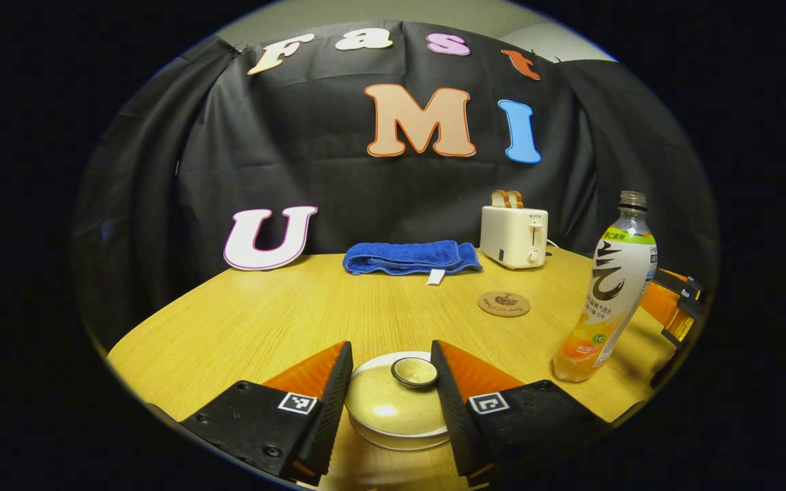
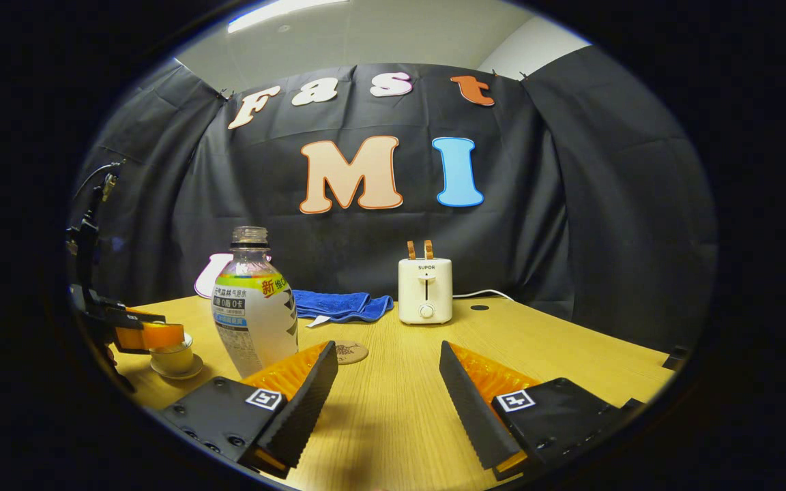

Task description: Open the teacup lid with one hand, grasp the water bottle and pour water into the teacup with the other hand; after pouring, place the water bottle on the coaster and then close the teacup lid.

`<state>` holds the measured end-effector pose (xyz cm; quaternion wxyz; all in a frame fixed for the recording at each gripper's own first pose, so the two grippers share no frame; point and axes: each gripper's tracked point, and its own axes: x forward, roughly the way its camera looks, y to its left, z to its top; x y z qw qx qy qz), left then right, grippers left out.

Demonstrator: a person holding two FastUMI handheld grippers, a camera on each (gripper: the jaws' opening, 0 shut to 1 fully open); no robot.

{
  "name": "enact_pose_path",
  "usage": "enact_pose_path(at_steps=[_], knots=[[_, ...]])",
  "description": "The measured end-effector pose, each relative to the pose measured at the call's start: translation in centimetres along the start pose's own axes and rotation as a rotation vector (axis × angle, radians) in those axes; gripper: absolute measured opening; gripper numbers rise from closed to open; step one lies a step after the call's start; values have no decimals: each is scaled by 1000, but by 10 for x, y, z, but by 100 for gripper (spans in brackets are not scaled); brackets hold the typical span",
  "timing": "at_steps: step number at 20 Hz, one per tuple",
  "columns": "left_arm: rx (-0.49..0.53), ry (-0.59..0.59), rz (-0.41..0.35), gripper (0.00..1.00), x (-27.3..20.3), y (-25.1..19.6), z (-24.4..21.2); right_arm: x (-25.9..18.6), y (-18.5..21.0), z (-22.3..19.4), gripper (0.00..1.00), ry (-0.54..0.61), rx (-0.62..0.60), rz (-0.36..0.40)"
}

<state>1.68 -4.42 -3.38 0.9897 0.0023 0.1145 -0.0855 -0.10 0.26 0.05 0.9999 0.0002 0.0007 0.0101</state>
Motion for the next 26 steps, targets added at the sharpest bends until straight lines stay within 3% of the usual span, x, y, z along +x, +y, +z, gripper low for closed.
enact_pose_path(at_steps=[1, 4, 6, 13, 26], knots=[[0, -9, -4, 63, 0, -1, 3, 0, 0, -1, 97, 0, 0, 0], [5, -16, 0, 38, 2, -1, 5, 0, 1, 0, 97, 0, 0, 3], [7, -17, -8, 29, 3, -4, 5, 0, 1, 0, 97, 0, 0, 4], [-19, -27, -58, 23, 2, -14, 8, -1, 4, -1, 97, 0, 0, 18], [-34, -113, 13, 22, -21, 20, 45, -21, 22, -2, 97, 25, 62, 114]])
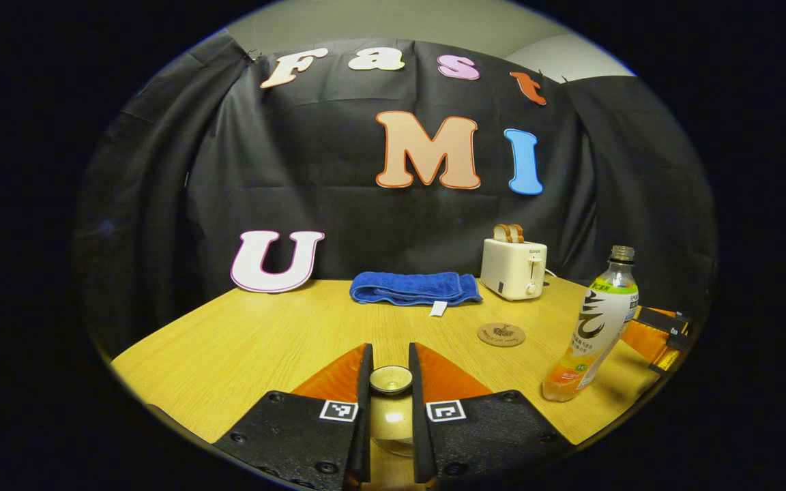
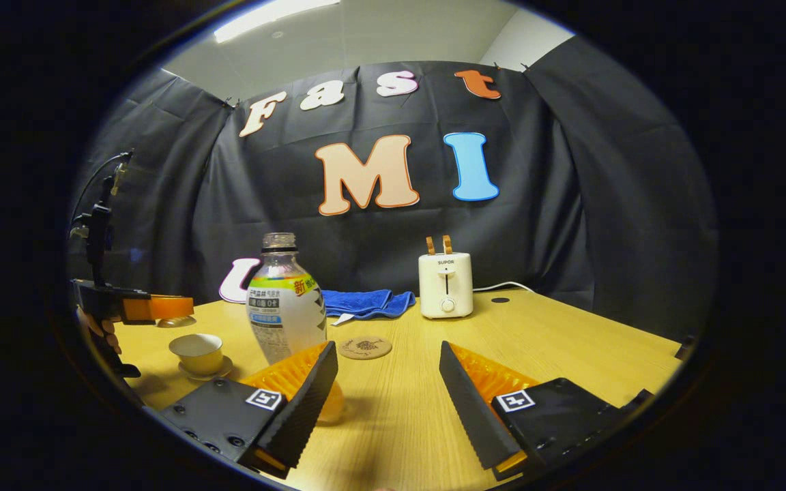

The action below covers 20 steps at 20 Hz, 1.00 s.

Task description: Open the teacup lid with one hand, grasp the water bottle and pour water into the teacup with the other hand; after pouring, place the water bottle on the coaster and then close the teacup lid.

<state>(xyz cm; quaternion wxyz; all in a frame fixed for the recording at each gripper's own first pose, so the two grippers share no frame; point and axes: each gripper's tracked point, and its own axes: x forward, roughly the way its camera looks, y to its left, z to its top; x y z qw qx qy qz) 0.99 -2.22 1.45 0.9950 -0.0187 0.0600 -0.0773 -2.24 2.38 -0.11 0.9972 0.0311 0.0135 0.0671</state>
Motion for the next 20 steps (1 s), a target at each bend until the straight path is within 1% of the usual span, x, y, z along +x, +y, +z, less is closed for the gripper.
enact_pose_path(at_steps=[2, 3, 4, 5, 6, 7, 8, 9, 12, 13, 14, 17, 20], knots=[[1, -9, 10, 22, -5, 5, 4, -5, 8, -2, 97, 8, 3, 33], [0, -13, 13, 22, -7, 7, 5, -8, 14, -2, 94, 11, 2, 54], [1, -16, 16, 22, -9, 8, 6, -10, 20, -1, 97, 12, -1, 74], [3, -18, 20, 22, -10, 10, 7, -12, 24, -1, 97, 11, -5, 88], [6, -22, 24, 22, -11, 11, 8, -14, 30, -2, 94, 13, -9, 104], [9, -23, 26, 22, -14, 13, 8, -15, 36, -1, 97, 13, -11, 119], [11, -23, 28, 22, -14, 14, 8, -15, 41, -2, 97, 14, -15, 132], [8, -24, 29, 22, -15, 16, 9, -13, 45, -3, 94, 19, -23, 140], [-6, -29, 41, 22, -18, 22, 11, -9, 56, -8, 94, 35, -48, 156], [-7, -29, 46, 22, -18, 24, 10, -7, 62, -11, 97, 42, -52, 167], [-8, -30, 51, 22, -19, 27, 10, -4, 68, -13, 94, 49, -51, 180], [-13, -27, 65, 22, -20, 35, 9, 4, 76, -17, 99, 64, -60, 184], [-17, -24, 80, 22, -21, 44, 7, 14, 83, -21, 94, 83, -90, 181]])
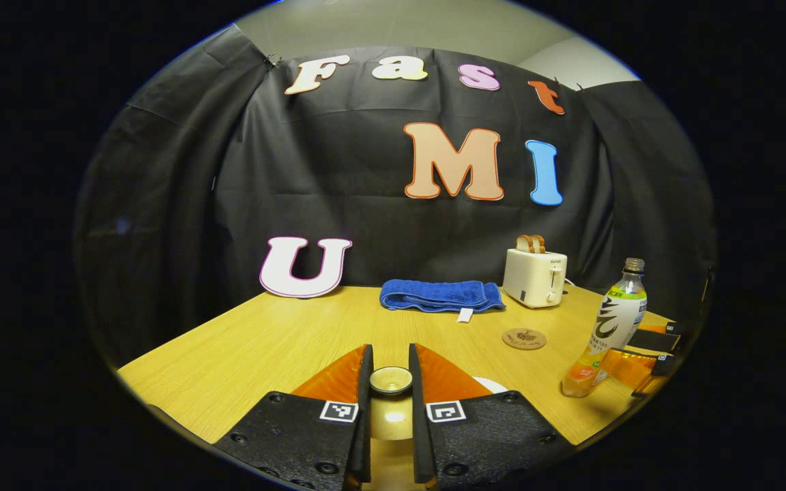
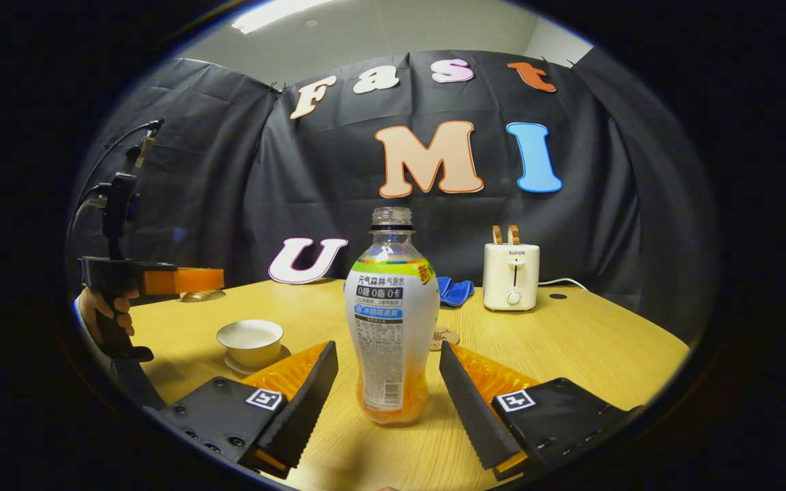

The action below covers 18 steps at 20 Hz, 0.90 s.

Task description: Open the teacup lid with one hand, grasp the water bottle and pour water into the teacup with the other hand; after pouring, place the water bottle on the coaster and then close the teacup lid.

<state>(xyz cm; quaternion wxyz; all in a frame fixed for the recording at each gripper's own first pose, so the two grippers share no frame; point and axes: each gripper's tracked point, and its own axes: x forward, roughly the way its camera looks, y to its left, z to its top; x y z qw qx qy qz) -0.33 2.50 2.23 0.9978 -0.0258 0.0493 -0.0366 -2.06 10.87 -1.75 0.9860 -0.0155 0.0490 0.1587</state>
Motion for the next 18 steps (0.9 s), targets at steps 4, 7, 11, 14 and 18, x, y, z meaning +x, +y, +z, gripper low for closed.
enact_pose_path(at_steps=[4, 7, 11, 14, 18], knots=[[-6, -4, 23, 22, -2, 13, 0, 11, 4, -3, 97, 35, -31, -11], [-22, -5, 39, 22, -3, 23, -2, 18, 2, -8, 100, 60, -35, -27], [-37, -3, 60, 22, -6, 35, -3, 23, 1, -13, 96, 92, -33, -32], [-43, -9, 71, 22, -8, 43, -2, 24, 0, -12, 75, 94, -33, -38], [-43, -15, 85, 21, -12, 51, -1, 25, 7, -10, 71, 98, -74, -19]])
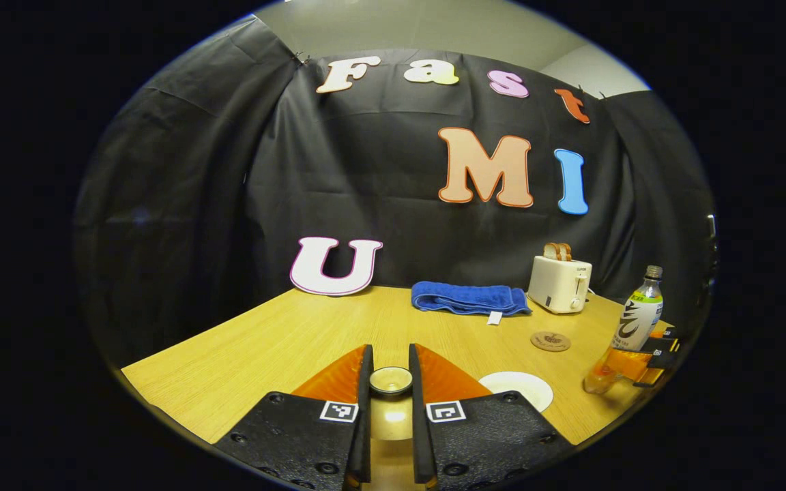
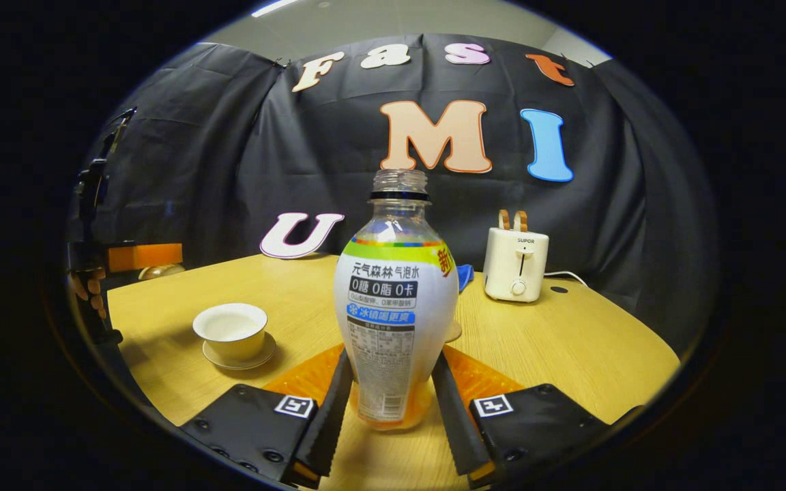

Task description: Open the teacup lid with one hand, grasp the water bottle and pour water into the teacup with the other hand; after pouring, place the water bottle on the coaster and then close the teacup lid.

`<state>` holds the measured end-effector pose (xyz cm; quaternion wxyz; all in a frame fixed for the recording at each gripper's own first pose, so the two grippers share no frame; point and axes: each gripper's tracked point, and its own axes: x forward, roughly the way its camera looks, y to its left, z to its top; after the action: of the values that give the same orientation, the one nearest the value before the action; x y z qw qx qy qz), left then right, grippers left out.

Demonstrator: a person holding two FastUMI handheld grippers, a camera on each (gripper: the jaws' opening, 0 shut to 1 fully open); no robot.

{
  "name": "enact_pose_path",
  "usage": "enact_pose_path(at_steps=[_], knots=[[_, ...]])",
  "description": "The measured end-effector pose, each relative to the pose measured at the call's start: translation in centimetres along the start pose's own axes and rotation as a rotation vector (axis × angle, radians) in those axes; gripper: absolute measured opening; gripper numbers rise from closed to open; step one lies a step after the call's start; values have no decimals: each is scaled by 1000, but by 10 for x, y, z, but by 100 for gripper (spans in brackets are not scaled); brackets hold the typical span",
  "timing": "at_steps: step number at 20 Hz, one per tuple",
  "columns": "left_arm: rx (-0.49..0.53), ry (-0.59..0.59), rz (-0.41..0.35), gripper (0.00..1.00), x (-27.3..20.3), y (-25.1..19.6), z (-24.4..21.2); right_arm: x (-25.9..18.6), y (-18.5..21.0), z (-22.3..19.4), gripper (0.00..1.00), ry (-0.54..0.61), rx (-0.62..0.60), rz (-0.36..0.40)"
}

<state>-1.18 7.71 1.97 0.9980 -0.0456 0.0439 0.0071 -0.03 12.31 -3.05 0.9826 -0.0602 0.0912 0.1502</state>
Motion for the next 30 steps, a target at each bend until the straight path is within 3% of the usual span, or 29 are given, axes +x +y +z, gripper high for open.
enact_pose_path(at_steps=[10, 25, 30], knots=[[-25, -5, 50, 21, -3, 13, -2, 11, 5, 19, 69, -31, -305, -32], [-60, -5, 104, 22, -6, 19, -6, 33, 28, 17, 70, -83, -952, -96], [-61, -5, 104, 22, -7, 19, -6, 41, 24, 11, 68, -64, -1077, -108]])
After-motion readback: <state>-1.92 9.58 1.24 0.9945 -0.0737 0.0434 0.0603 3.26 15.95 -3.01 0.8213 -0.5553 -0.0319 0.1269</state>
